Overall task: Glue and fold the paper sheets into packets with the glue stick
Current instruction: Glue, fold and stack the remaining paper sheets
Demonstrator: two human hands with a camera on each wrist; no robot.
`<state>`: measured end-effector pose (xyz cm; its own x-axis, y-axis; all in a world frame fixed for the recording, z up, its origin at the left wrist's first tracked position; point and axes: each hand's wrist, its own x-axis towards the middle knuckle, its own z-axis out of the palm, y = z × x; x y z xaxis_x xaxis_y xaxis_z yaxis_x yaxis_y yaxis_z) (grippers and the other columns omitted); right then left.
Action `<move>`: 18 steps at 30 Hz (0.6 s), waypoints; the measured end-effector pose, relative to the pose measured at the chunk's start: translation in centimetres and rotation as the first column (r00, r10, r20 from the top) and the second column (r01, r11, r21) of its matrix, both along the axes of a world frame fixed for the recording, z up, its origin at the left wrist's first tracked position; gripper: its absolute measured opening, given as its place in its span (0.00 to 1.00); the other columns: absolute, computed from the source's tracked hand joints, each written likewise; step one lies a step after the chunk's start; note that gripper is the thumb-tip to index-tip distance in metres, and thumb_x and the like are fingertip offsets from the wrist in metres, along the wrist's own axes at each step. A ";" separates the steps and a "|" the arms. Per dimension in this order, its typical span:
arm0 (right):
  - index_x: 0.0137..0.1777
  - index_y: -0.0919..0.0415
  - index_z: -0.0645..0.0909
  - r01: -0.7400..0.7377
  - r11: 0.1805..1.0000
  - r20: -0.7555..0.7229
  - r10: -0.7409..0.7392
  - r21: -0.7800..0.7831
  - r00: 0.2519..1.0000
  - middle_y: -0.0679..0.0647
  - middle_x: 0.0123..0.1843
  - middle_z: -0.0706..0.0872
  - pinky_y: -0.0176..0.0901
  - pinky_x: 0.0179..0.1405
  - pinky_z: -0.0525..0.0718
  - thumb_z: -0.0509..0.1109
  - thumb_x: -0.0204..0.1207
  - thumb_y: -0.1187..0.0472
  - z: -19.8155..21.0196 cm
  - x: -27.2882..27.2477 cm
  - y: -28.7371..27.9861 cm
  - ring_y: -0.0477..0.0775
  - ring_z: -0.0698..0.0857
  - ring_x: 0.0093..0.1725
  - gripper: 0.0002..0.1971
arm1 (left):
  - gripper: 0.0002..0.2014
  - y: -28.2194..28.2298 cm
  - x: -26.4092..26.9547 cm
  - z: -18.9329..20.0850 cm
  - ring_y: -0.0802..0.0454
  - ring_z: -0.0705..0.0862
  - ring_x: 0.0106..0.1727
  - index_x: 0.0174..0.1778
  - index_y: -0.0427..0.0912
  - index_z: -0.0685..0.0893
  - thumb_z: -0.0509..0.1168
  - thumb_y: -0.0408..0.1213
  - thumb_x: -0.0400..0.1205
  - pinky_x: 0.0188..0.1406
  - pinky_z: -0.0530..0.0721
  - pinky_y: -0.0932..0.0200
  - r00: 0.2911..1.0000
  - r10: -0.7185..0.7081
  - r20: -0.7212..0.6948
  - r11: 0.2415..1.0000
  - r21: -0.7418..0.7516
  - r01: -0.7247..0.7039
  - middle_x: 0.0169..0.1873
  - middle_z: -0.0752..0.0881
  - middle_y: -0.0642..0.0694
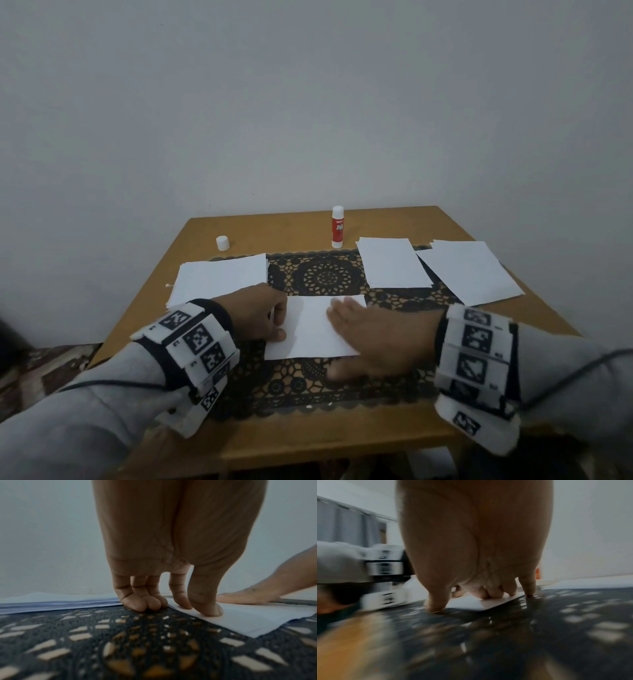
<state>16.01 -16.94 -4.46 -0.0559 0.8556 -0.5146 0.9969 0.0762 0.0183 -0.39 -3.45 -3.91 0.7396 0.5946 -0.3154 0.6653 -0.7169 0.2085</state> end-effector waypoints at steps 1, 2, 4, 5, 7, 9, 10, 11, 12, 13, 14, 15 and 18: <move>0.85 0.63 0.32 0.037 0.999 -0.005 -0.037 0.017 0.999 0.58 0.86 0.32 0.57 0.85 0.45 0.51 0.81 0.31 0.2 0.8 0.6 0.58 0.35 0.85 0.48 | 0.09 0.0 0.1 0.0 0.59 0.72 0.38 0.43 0.48 0.76 0.70 0.43 0.79 0.31 0.68 0.65 1.000 -0.001 0.001 1.000 0.002 0.001 0.38 0.74 0.57; 0.85 0.64 0.33 0.057 0.998 -0.001 -0.057 0.024 0.998 0.58 0.86 0.33 0.57 0.85 0.46 0.50 0.82 0.33 0.5 1.3 1.0 0.59 0.36 0.86 0.47 | 0.09 -0.1 0.1 0.0 0.59 0.72 0.38 0.43 0.48 0.76 0.70 0.43 0.79 0.31 0.68 0.66 1.000 -0.002 0.000 1.000 0.004 0.002 0.38 0.74 0.57; 0.85 0.64 0.34 0.063 0.998 0.012 -0.063 0.022 0.998 0.59 0.87 0.34 0.57 0.85 0.47 0.50 0.84 0.36 0.6 1.7 1.3 0.60 0.38 0.86 0.44 | 0.09 -0.3 0.1 0.2 0.58 0.73 0.40 0.44 0.48 0.75 0.70 0.44 0.79 0.32 0.68 0.67 1.000 -0.002 -0.014 1.000 0.016 0.002 0.39 0.73 0.57; 0.85 0.63 0.35 0.057 0.998 0.015 -0.058 0.020 0.998 0.59 0.87 0.34 0.58 0.85 0.48 0.51 0.84 0.36 0.5 1.6 1.3 0.60 0.38 0.86 0.44 | 0.09 -0.5 0.0 0.3 0.57 0.73 0.42 0.45 0.49 0.75 0.69 0.44 0.79 0.33 0.69 0.67 1.000 0.002 -0.025 1.000 0.031 -0.002 0.40 0.73 0.56; 0.86 0.61 0.35 0.043 0.999 0.010 -0.043 0.007 0.999 0.58 0.87 0.34 0.60 0.85 0.48 0.52 0.84 0.37 0.3 1.6 1.2 0.59 0.38 0.86 0.43 | 0.10 -1.1 -0.1 0.6 0.55 0.73 0.48 0.49 0.50 0.73 0.68 0.46 0.80 0.39 0.72 0.66 0.998 0.023 -0.058 0.998 0.065 -0.019 0.48 0.74 0.53; 0.86 0.60 0.34 0.038 0.999 0.006 -0.038 -0.001 0.999 0.57 0.87 0.33 0.62 0.84 0.49 0.54 0.84 0.37 0.3 1.8 1.1 0.58 0.37 0.86 0.44 | 0.13 -2.3 -0.2 0.6 0.51 0.74 0.57 0.58 0.50 0.72 0.65 0.47 0.82 0.54 0.77 0.60 0.994 0.029 -0.106 0.991 0.130 -0.015 0.60 0.74 0.47; 0.86 0.60 0.34 0.036 0.999 0.000 -0.036 0.001 0.999 0.57 0.87 0.33 0.62 0.85 0.49 0.54 0.84 0.37 0.3 2.0 1.2 0.59 0.37 0.86 0.44 | 0.18 -3.1 -0.3 0.6 0.49 0.73 0.64 0.66 0.49 0.70 0.63 0.47 0.83 0.62 0.77 0.55 0.991 0.018 -0.132 0.984 0.179 0.006 0.67 0.72 0.45; 0.86 0.61 0.34 0.034 0.999 -0.002 -0.034 0.002 0.999 0.57 0.87 0.33 0.60 0.85 0.49 0.54 0.84 0.37 0.3 2.0 1.2 0.59 0.37 0.86 0.44 | 0.23 -4.1 -0.5 0.5 0.47 0.70 0.70 0.73 0.48 0.66 0.61 0.48 0.84 0.68 0.74 0.51 0.988 -0.008 -0.157 0.976 0.213 0.042 0.72 0.68 0.44; 0.86 0.61 0.34 0.033 0.999 -0.002 -0.033 0.001 0.999 0.58 0.87 0.33 0.59 0.85 0.48 0.54 0.84 0.37 0.3 2.0 1.3 0.59 0.37 0.86 0.44 | 0.26 -5.3 -0.6 0.4 0.45 0.66 0.74 0.78 0.46 0.62 0.59 0.48 0.84 0.73 0.71 0.49 0.983 -0.044 -0.181 0.973 0.214 0.083 0.76 0.65 0.42; 0.86 0.61 0.34 0.032 0.999 -0.001 -0.032 0.001 0.999 0.58 0.87 0.33 0.58 0.84 0.48 0.54 0.84 0.37 0.2 1.9 1.3 0.59 0.37 0.86 0.44 | 0.29 -6.6 -0.8 0.5 0.43 0.62 0.78 0.81 0.45 0.58 0.57 0.49 0.85 0.77 0.67 0.47 0.974 -0.084 -0.208 0.976 0.178 0.123 0.80 0.59 0.41; 0.86 0.61 0.34 0.033 0.999 -0.001 -0.033 0.004 0.999 0.58 0.87 0.33 0.58 0.84 0.48 0.54 0.84 0.37 0.2 1.9 1.3 0.59 0.37 0.86 0.44 | 0.32 -7.9 -1.0 0.5 0.42 0.55 0.82 0.83 0.44 0.52 0.55 0.50 0.86 0.80 0.62 0.45 0.963 -0.124 -0.238 0.980 0.122 0.157 0.83 0.52 0.40; 0.86 0.61 0.34 0.035 0.999 -0.002 -0.035 0.006 0.999 0.58 0.87 0.33 0.58 0.84 0.48 0.55 0.84 0.37 0.2 1.9 1.2 0.59 0.37 0.86 0.44 | 0.34 -9.1 -1.2 0.6 0.43 0.48 0.84 0.84 0.42 0.46 0.52 0.51 0.87 0.82 0.57 0.45 0.950 -0.167 -0.262 0.979 0.069 0.191 0.84 0.45 0.40; 0.86 0.61 0.34 0.045 0.999 -0.011 -0.045 0.007 0.999 0.57 0.87 0.33 0.58 0.85 0.48 0.55 0.84 0.37 0.1 1.9 1.2 0.59 0.37 0.86 0.44 | 0.38 -10.8 -2.0 0.7 0.48 0.40 0.84 0.84 0.39 0.39 0.46 0.57 0.86 0.84 0.49 0.50 0.923 -0.258 -0.286 0.963 -0.003 0.268 0.83 0.37 0.42</move>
